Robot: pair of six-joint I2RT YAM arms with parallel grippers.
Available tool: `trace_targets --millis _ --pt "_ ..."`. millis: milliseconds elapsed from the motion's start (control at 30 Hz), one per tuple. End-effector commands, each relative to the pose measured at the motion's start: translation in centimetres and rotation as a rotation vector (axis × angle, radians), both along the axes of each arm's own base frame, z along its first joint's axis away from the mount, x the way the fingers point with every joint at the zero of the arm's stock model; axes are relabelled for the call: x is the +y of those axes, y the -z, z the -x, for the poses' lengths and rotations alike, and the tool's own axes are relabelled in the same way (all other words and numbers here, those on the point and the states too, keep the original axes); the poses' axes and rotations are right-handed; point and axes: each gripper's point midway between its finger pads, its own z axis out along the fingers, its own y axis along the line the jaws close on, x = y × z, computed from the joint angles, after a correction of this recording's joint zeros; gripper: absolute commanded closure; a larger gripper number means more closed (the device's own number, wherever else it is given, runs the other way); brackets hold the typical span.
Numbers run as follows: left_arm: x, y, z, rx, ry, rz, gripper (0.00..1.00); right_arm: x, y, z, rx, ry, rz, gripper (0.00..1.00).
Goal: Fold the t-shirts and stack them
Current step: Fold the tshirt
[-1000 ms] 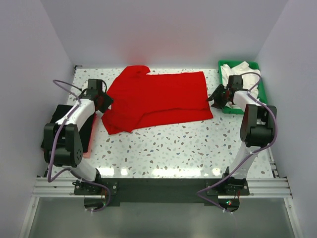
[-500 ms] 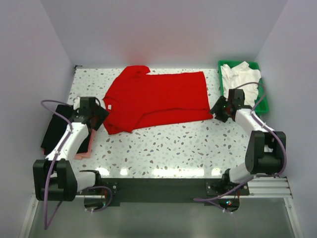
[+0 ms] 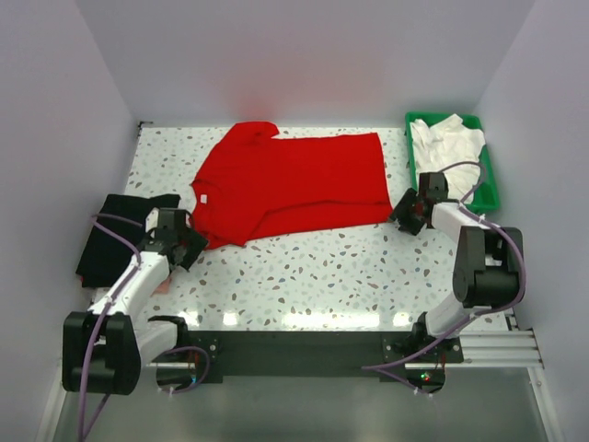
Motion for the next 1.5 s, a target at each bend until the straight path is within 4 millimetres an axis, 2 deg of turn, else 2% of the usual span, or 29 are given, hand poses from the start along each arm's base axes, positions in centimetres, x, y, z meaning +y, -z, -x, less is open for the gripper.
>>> trace_targets --millis 0,267,567,767,867,900,967,1000,1067,1167,1333,1467 --pt "-0.6 -0.2 -1.2 -0.055 0.01 0.022 0.46 -0.3 -1.5 -2.9 -0.082 0.022 0.004 0.52" --pt "-0.9 0.4 -2.0 -0.08 0.023 0.033 0.47 -0.3 -1.2 -3.6 -0.079 0.031 -0.002 0.55" --pt "-0.6 1.9 -2.2 -0.049 0.004 0.021 0.57 -0.3 -0.4 -3.8 -0.062 0.031 -0.005 0.59" --pt "0.0 2.0 -2.5 -0.051 -0.028 0.003 0.67 -0.3 -0.2 -4.5 -0.062 0.036 -0.011 0.6" --pt "0.1 2.0 -2.9 -0.049 -0.033 -0.005 0.76 0.2 -0.1 -5.1 -0.07 0.032 -0.034 0.62" --pt "0.1 1.9 -3.1 -0.05 -0.032 -0.006 0.81 0.2 0.3 -5.1 -0.063 0.035 -0.038 0.63" --pt "0.1 1.9 -3.3 -0.048 -0.032 -0.006 0.89 0.3 0.3 -5.4 -0.059 0.033 -0.043 0.71" --pt "0.0 1.8 -3.4 -0.05 -0.029 -0.005 0.95 0.4 0.4 -5.5 -0.058 0.032 -0.048 0.78" --pt "0.0 1.6 -3.5 -0.048 -0.029 -0.002 0.99 0.4 0.4 -5.5 -0.056 0.035 -0.05 0.87" --pt "0.2 1.1 -3.1 -0.044 -0.035 -0.009 1.0 0.4 0.2 -5.0 -0.042 0.036 -0.046 0.99" --pt "1.1 -0.3 -1.8 -0.029 -0.073 -0.042 1.0 -0.4 -0.9 -3.3 -0.04 0.047 -0.003 1.0" --pt "1.7 -1.2 -0.1 0.002 -0.108 -0.062 1.0 -0.9 -1.6 -0.8 -0.029 0.056 0.019 1.0"
